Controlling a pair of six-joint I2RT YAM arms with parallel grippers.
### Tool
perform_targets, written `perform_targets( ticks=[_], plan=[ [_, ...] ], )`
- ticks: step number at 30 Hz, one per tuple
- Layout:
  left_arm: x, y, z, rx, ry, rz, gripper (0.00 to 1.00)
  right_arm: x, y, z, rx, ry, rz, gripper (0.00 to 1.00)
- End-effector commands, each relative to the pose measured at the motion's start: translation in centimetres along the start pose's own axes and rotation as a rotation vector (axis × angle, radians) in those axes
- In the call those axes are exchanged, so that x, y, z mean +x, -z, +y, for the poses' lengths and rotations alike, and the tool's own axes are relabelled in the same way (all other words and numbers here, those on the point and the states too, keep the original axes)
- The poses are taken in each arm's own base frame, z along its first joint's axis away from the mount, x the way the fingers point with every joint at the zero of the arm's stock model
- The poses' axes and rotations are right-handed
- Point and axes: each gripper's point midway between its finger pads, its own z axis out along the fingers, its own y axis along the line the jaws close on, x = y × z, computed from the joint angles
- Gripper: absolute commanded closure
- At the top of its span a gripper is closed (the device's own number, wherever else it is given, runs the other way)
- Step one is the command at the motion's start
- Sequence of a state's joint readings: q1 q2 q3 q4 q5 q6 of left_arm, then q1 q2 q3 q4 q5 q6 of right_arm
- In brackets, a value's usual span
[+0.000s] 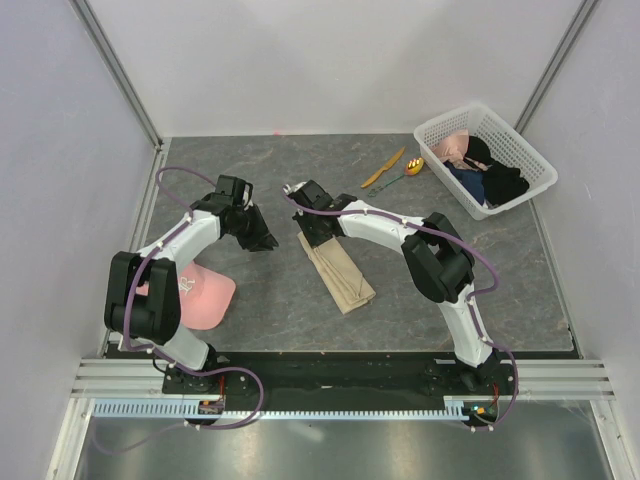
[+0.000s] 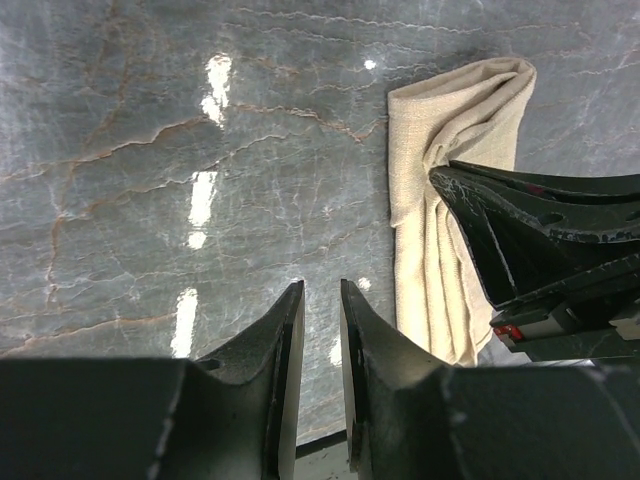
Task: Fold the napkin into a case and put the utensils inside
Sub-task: Grasp the top corner of the smaller rectangle folded napkin from the folded napkin.
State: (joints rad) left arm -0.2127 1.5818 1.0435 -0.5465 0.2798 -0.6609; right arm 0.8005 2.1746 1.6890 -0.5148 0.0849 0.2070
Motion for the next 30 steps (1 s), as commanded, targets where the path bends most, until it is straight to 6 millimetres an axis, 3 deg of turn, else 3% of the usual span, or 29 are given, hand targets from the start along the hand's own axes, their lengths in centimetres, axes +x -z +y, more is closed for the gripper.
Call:
perform_targets(
  ticks=[1, 6, 10, 16, 23, 30],
  plan=[
    [-1.0, 1.1, -2.7, 0.11, -0.032, -0.062, 0.71, -2.2, 1.0, 0.1, 0.007, 0.003, -0.049, 1.0],
    [-1.0, 0.5, -4.8, 0.127, -0.109, -0.106, 0.67, -2.8, 2.7, 0.0, 0.004, -0.011, -0.062, 1.0],
    [0.8, -0.8, -7.0, 0.123, -0.211, -0.127, 0.69, -2.5, 3.8, -0.1, -0.038, -0.044, -0.039, 1.0],
    [1.4, -1.8, -7.7, 0.069, -0.282, -0.214, 0.75, -1.5, 4.4, -1.9, -0.048, -0.123, -0.013, 1.0],
    [2.0, -3.9, -7.3, 0.002, -0.33, -0.218, 0.7, -0.5, 4.4, -1.8, -0.104, -0.176, 0.019, 1.0],
    [2.2, -5.2, -8.5, -0.02, -0.376, -0.274, 0.69, -0.8, 4.4, -1.6, -0.134, -0.217, 0.015, 1.0]
  ],
)
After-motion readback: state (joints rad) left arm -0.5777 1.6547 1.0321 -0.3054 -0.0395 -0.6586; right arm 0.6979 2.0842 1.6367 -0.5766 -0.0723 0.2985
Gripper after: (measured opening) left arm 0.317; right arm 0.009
